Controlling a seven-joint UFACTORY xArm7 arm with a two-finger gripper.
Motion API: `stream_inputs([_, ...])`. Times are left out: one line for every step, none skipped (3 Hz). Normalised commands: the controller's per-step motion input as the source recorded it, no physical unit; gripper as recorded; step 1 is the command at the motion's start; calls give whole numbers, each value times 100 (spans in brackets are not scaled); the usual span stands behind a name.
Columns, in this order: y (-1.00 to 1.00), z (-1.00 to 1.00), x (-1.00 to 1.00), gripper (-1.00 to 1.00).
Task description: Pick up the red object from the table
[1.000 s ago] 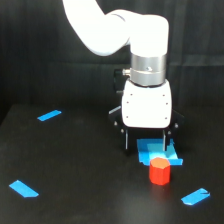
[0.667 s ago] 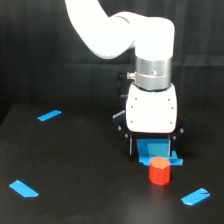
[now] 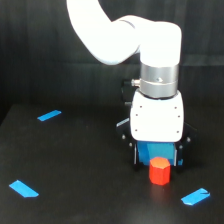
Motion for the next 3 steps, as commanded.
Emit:
stream_inputs([-14, 10, 14, 46])
stream_inputs([-15, 6, -3, 38])
stream_inputs([-23, 7, 0, 41])
